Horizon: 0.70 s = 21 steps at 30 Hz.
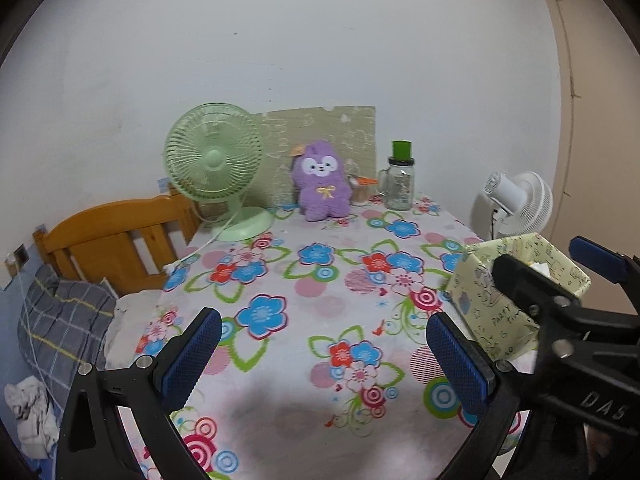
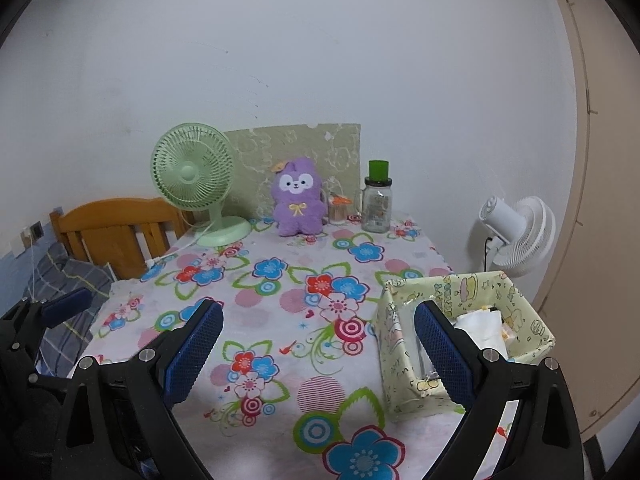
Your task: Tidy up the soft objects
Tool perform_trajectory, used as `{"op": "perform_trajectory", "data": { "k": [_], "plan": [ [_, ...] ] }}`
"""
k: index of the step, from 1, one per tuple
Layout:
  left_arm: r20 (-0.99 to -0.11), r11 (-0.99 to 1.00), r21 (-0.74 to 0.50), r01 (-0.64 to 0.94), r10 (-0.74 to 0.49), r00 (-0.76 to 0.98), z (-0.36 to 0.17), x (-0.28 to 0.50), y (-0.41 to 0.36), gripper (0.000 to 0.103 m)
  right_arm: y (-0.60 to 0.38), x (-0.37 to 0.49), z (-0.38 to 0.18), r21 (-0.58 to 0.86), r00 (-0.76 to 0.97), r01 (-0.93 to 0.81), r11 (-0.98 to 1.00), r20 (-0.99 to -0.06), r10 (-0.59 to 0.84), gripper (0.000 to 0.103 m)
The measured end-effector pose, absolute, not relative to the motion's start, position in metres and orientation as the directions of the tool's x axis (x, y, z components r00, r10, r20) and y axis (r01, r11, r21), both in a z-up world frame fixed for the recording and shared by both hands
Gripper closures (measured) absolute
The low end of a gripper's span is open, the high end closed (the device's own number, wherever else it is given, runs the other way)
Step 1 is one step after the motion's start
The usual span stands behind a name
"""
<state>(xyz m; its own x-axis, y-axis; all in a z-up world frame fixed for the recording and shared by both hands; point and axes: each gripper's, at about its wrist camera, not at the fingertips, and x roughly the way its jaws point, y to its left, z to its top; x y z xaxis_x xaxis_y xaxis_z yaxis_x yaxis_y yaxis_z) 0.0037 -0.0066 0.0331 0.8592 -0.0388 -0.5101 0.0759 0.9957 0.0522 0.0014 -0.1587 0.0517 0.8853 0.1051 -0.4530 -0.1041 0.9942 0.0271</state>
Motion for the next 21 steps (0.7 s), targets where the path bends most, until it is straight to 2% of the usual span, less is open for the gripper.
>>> {"op": "perform_trajectory", "data": {
  "k": [9,12,21],
  "plan": [
    [-0.469,0.999,0.032,-0.006,0.020,0.883,0.043,-0.013,0.017,0.000,-0.165,-0.017,0.061,0.033,0.906,-0.091,0.995,-0.412,0.096,0.005],
    [-0.459,1.000,0.004,-0.027,0.026,0.888,0.046,-0.018,0.025,0.000,-0.166,-0.022,0.062,0.037,0.912,-0.085,0.996,-0.400,0.092,0.001],
    [-0.426,1.000,-0.007,-0.016,0.012,0.905,0.051,-0.027,0.024,0.000,-0.168,-0.027,0.061,0.031,0.919,-0.081,0.996,-0.385,0.087,0.000]
  ]
}}
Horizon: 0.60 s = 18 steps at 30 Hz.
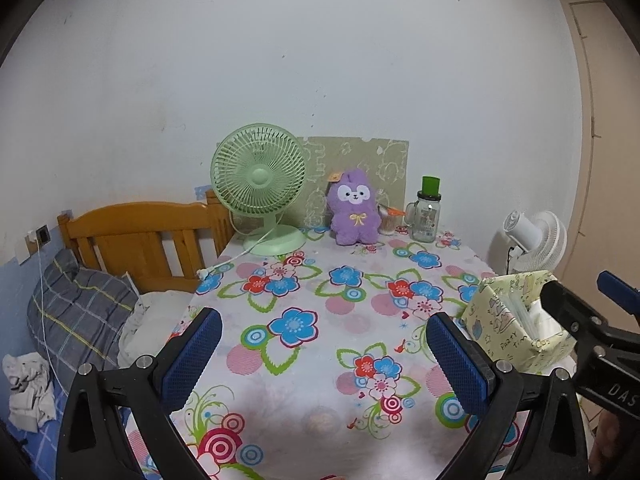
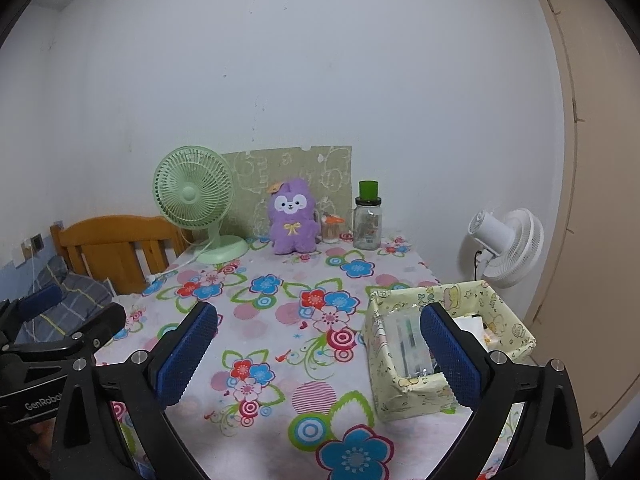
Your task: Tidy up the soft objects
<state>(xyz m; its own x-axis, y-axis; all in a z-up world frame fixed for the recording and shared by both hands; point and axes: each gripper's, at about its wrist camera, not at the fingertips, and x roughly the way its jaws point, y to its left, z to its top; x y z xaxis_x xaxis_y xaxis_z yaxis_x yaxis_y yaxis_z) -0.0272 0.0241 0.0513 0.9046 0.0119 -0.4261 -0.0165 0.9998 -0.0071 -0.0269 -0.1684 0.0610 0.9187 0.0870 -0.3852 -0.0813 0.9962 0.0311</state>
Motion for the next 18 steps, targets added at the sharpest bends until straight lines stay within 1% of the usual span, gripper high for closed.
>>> {"op": "perform_trajectory", "data": {
  "k": [18],
  "plan": [
    [-0.422,1.000,0.026,0.005,0.007,0.906,0.048,-0.021,0.006,0.000,-0.177,-0.024,0.054,0.039,0.917,-0.068,0.997,-0.392,0.078,0.000]
  ]
}}
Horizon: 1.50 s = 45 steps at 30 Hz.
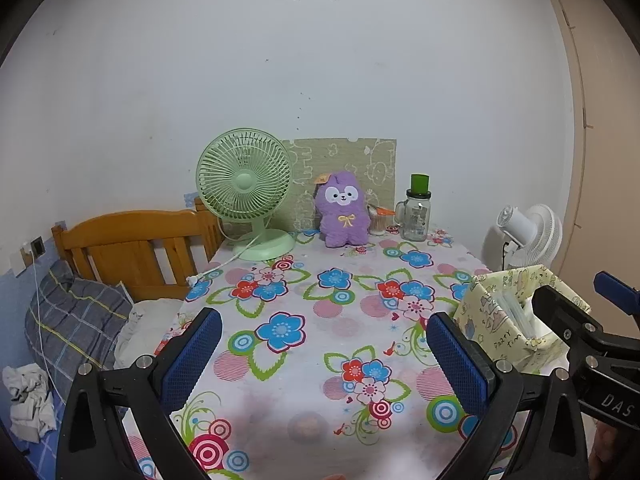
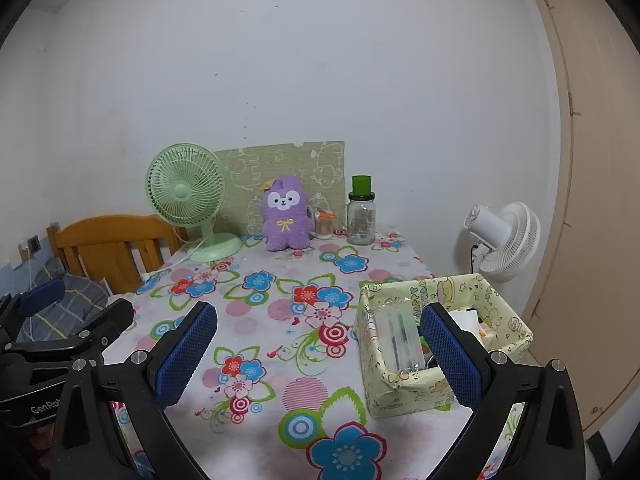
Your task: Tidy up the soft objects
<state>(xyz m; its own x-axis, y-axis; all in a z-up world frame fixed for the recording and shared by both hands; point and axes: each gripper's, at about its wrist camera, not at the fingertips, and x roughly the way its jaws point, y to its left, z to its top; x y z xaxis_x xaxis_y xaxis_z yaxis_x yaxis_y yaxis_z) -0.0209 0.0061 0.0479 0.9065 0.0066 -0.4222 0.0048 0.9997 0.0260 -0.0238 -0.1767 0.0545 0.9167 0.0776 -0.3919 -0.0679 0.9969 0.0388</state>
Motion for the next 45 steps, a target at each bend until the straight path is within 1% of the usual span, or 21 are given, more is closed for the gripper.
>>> {"op": "perform_trajectory", "data": {
  "k": [14,45],
  "plan": [
    [-0.414,1.000,0.029,0.007,0.005,0.910,0.046,-0.017,0.001,0.000,-0.181,-0.018,0.050,0.042,0.914,-0.060,0.997,-0.398,0.071,0.000],
    [-0.431,1.000,0.029,0.011,0.002,0.902,0.038,-0.008,0.002,0.000,-0.180,-0.010,0.046,0.034,0.909,-0.053,0.998,-0.413,0.062,0.000]
  ]
}}
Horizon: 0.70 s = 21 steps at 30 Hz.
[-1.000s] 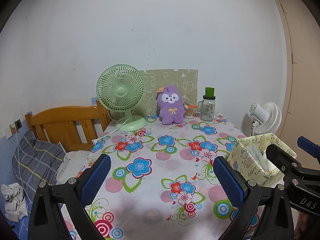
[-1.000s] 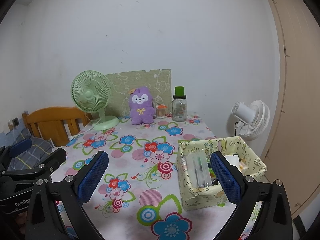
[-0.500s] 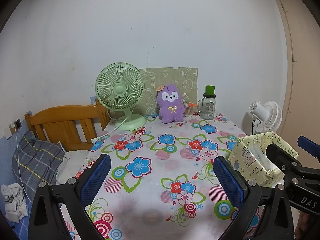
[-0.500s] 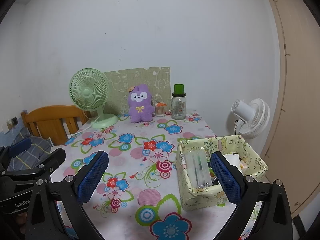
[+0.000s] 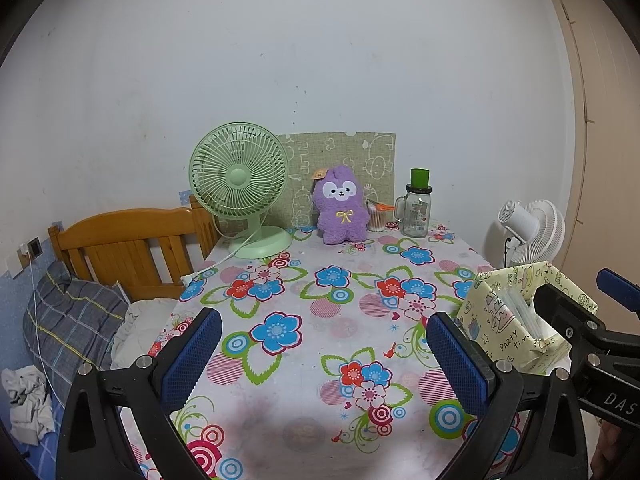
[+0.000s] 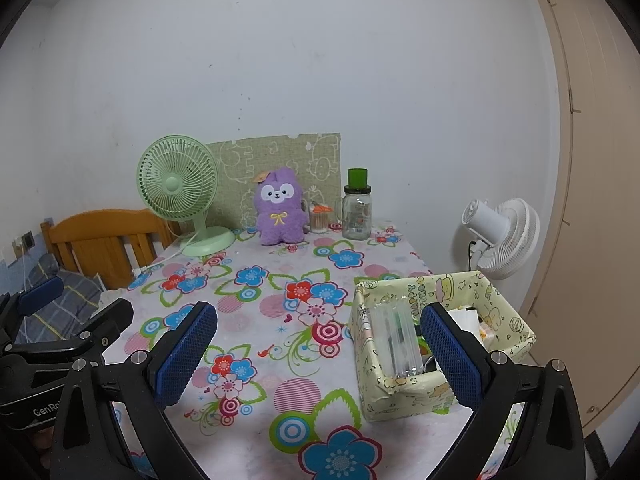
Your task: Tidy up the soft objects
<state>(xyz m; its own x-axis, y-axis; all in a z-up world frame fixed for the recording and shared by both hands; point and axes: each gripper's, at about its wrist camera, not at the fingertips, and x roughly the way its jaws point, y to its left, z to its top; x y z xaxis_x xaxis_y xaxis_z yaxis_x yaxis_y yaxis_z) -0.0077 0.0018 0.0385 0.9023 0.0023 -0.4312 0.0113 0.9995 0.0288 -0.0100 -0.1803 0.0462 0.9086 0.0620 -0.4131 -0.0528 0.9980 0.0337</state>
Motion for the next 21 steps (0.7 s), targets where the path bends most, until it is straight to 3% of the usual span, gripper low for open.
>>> {"op": "perform_trajectory", "data": {
  "k": [21],
  "plan": [
    [-0.423,1.000,0.029,0.012,0.001,0.906,0.0397,-0.0098,0.0037,0.000,-0.1849,-0.0110,0.0497,0.033,0.913,-0.049,0.998,-0.404,0.058,0.000]
  ]
}}
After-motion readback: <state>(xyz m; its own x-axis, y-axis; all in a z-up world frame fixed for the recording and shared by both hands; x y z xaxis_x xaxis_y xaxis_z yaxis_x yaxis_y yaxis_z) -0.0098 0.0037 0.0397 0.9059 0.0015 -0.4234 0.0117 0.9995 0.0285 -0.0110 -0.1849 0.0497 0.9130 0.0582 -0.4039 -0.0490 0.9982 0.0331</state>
